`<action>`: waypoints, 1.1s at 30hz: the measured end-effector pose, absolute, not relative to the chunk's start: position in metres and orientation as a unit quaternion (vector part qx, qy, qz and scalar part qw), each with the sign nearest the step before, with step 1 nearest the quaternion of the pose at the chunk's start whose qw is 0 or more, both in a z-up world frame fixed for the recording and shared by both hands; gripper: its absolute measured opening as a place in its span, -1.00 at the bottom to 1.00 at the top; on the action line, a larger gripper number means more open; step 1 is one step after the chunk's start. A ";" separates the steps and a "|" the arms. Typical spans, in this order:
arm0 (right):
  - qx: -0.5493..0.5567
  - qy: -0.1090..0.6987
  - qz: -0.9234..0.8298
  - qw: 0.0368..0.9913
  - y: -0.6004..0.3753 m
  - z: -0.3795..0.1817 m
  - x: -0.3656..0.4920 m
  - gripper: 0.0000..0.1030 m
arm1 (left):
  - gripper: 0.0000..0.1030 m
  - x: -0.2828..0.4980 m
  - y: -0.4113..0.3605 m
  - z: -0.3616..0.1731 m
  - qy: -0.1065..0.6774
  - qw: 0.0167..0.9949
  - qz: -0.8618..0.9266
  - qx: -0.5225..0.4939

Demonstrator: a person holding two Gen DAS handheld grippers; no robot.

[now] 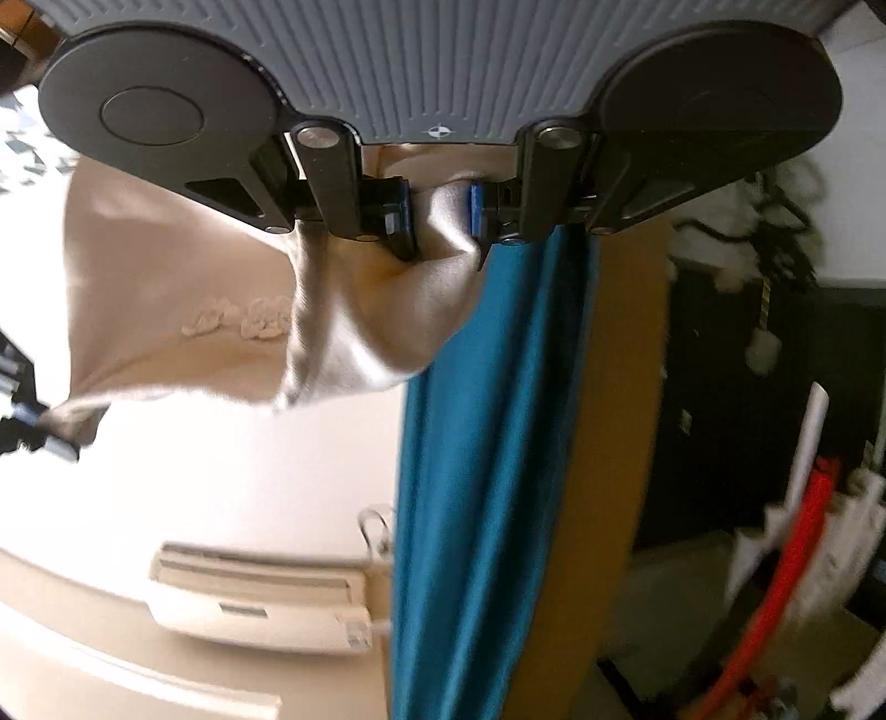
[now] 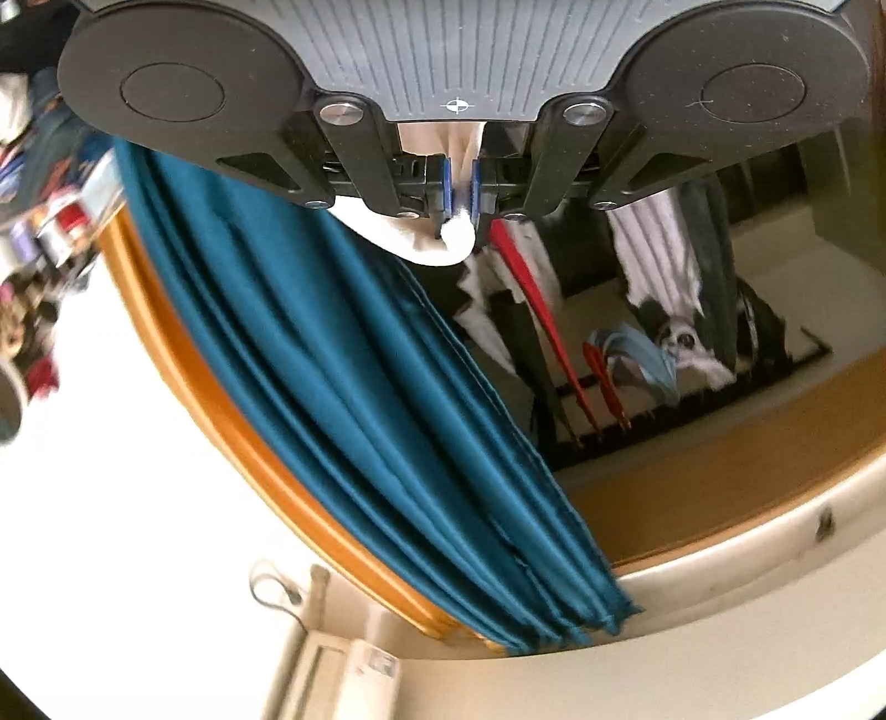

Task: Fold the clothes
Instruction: 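Lift and shake out the cream fleece garment with both grippers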

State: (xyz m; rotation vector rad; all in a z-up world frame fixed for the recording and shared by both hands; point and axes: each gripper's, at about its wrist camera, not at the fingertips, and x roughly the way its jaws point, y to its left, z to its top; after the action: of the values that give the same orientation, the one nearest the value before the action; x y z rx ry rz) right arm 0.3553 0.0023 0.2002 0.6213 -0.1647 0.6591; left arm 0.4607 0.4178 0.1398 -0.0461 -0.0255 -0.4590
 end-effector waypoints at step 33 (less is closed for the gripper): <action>0.336 0.286 -0.062 0.895 -0.023 -0.065 0.500 0.39 | -0.48 0.595 0.326 -0.106 0.237 0.888 -0.302 0.252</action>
State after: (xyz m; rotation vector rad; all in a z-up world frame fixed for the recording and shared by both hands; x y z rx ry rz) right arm 0.5003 -0.0233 -0.0647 0.6955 0.5928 -0.1278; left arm 0.5948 0.3256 -0.1057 0.5238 0.4931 -0.6270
